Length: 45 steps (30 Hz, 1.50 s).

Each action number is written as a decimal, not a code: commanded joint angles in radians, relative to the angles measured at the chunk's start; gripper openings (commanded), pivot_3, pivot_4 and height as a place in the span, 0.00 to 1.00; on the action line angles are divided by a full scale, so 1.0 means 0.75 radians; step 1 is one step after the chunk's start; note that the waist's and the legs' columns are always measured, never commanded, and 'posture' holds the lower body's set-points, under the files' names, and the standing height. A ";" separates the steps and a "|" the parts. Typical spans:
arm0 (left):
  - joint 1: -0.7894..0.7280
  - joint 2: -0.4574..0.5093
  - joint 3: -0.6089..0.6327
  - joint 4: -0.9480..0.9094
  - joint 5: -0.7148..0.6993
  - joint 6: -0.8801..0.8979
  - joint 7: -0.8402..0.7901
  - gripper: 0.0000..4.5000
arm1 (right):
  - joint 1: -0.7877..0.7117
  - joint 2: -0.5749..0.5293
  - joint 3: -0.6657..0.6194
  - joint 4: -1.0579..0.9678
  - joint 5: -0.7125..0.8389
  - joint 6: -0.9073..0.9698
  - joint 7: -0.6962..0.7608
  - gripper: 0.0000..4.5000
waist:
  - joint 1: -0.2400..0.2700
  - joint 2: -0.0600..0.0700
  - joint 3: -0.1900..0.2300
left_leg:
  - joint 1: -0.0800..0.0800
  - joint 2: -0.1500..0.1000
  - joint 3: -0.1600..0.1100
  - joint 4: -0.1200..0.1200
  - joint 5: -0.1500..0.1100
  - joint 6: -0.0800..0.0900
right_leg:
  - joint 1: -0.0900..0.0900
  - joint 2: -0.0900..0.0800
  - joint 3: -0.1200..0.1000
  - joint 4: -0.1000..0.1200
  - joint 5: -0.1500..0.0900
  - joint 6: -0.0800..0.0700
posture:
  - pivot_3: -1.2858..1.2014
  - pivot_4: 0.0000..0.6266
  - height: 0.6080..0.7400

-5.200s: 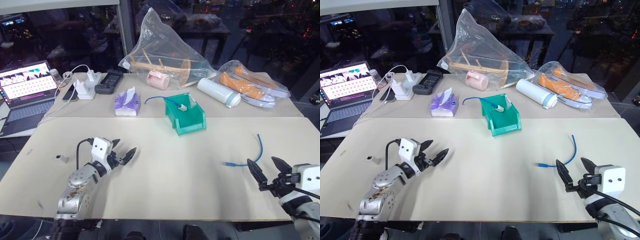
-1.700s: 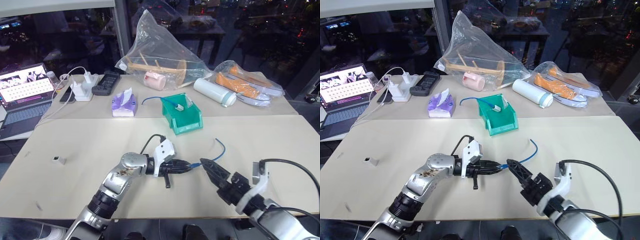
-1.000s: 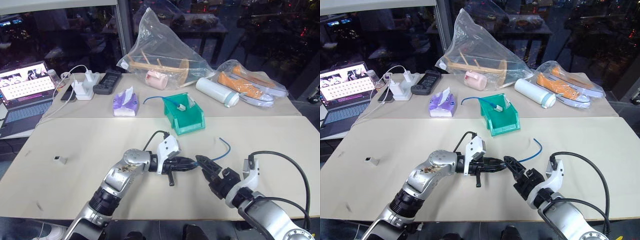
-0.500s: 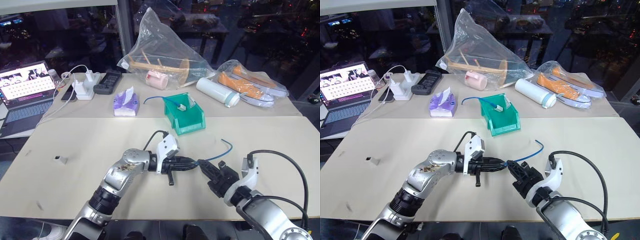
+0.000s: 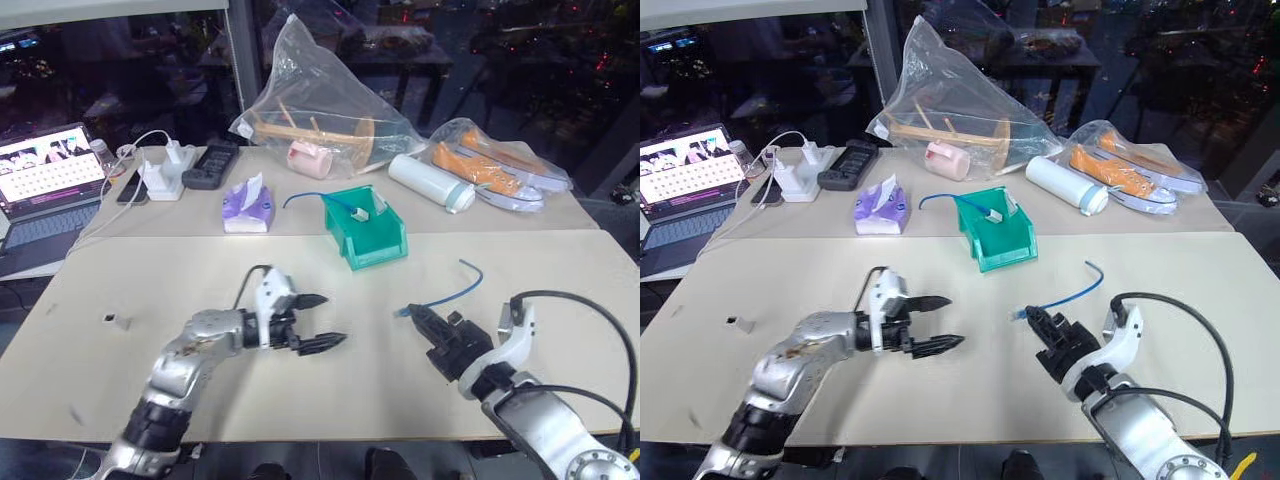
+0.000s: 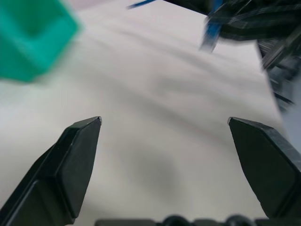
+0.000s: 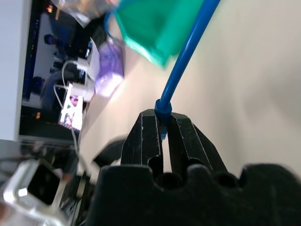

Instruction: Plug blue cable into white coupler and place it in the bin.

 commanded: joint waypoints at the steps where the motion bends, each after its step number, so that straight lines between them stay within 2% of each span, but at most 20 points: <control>1: 0.206 0.007 0.157 -0.173 -0.073 -0.089 0.042 0.99 | -0.147 -0.122 -0.063 0.043 0.000 0.072 0.098 0.00 | -0.001 0.000 0.000 | 0.000 0.000 0.000 0.000 0.000 0.000 | 0.000 0.000 0.000 0.000 0.000 0.000 | 0.52 0.24 1.00; 3: 0.384 -0.019 0.250 -0.193 -0.011 -0.214 0.110 0.99 | -0.275 -0.209 -0.044 0.107 -0.018 0.143 0.164 0.00 | 0.005 -0.001 0.000 | 0.000 0.000 0.001 0.000 0.000 0.000 | 0.000 0.000 0.000 0.000 0.000 0.000 | 0.52 0.24 1.00; 6: 0.604 -0.119 0.439 -0.202 0.048 -0.396 0.276 0.99 | -0.520 -0.244 0.056 0.216 -0.071 0.248 0.294 0.00 | -0.005 -0.001 0.001 | 0.001 0.001 0.003 -0.001 0.000 0.000 | 0.001 0.000 0.002 -0.001 0.000 -0.001 | 0.52 0.24 1.00; 10: 0.718 -0.238 0.593 -0.226 0.072 -0.503 0.484 0.99 | -0.676 -0.186 0.141 0.323 -0.129 0.324 0.391 0.00 | 0.038 -0.003 0.001 | 0.000 0.003 0.001 0.000 0.000 0.000 | 0.002 0.001 -0.001 -0.001 0.000 -0.001 | 0.52 0.24 1.00; 13: 0.811 -0.282 0.693 -0.196 0.130 -0.570 0.594 0.99 | -0.773 -0.114 0.201 0.417 -0.195 0.377 0.483 0.00 | 0.034 -0.004 0.001 | 0.000 0.002 0.002 0.001 0.000 0.000 | 0.003 0.000 -0.001 -0.002 0.000 -0.001 | 0.52 0.24 1.00; 16: 0.791 -0.265 0.755 -0.135 0.137 -0.579 0.674 0.99 | -0.814 -0.068 0.208 0.470 -0.237 0.411 0.529 0.00 | 0.039 -0.004 0.001 | -0.001 0.002 0.002 0.000 0.000 0.000 | 0.001 0.000 -0.001 -0.002 0.000 -0.001 | 0.52 0.24 1.00; 22: 0.567 -0.148 0.808 0.130 0.165 -0.552 0.789 0.99 | -0.833 -0.015 0.194 0.476 -0.288 0.464 0.568 0.00 | 0.043 -0.004 0.001 | 0.000 0.002 0.001 0.001 0.000 0.000 | 0.001 0.000 -0.003 0.000 0.001 -0.001 | 0.52 0.24 1.00; 27: 0.455 -0.085 0.780 0.333 0.174 -0.577 0.764 0.99 | -0.818 0.004 0.161 0.451 -0.316 0.478 0.546 0.00 | 0.020 -0.004 0.000 | 0.000 0.002 0.002 -0.001 0.000 0.000 | 0.000 0.001 -0.003 0.000 0.001 -0.002 | 0.52 0.24 1.00; 37: 0.232 0.030 0.725 0.676 0.174 -0.617 0.684 0.99 | -0.759 0.016 0.110 0.368 -0.313 0.482 0.453 0.00 | 0.020 -0.004 0.000 | -0.001 0.002 0.002 -0.001 0.000 0.000 | -0.002 0.001 -0.004 0.000 0.001 -0.002 | 0.52 0.24 1.00; 38: 0.223 0.030 0.724 0.686 0.159 -0.604 0.676 0.87 | -0.755 0.015 0.106 0.361 -0.311 0.481 0.444 0.00 | 0.020 -0.004 0.000 | 0.000 0.002 0.002 -0.001 0.000 0.000 | -0.002 0.001 -0.004 0.000 0.001 -0.002 | 0.52 0.24 1.00; 40: 0.217 0.019 0.727 0.686 0.130 -0.576 0.666 0.75 | -0.746 0.011 0.097 0.349 -0.303 0.480 0.429 0.00 | 0.020 -0.004 0.000 | 0.000 0.002 0.002 -0.001 0.000 0.000 | -0.002 0.001 -0.004 0.000 0.001 -0.002 | 0.52 0.24 1.00; 41: 0.230 0.014 0.724 0.656 0.128 -0.569 0.672 0.63 | -0.738 0.009 0.091 0.343 -0.306 0.480 0.422 0.00 | 0.021 -0.004 0.000 | 0.000 0.002 0.002 -0.001 0.000 0.000 | -0.002 0.001 -0.004 0.000 0.001 -0.002 | 0.52 0.24 1.00; 45: 0.257 0.021 0.694 0.522 0.113 -0.521 0.671 0.32 | -0.719 0.010 0.073 0.333 -0.314 0.480 0.405 0.00 | 0.020 -0.004 0.000 | 0.000 0.003 0.001 -0.001 0.000 0.000 | -0.002 0.000 -0.004 0.000 0.001 -0.002 | 0.52 0.24 1.00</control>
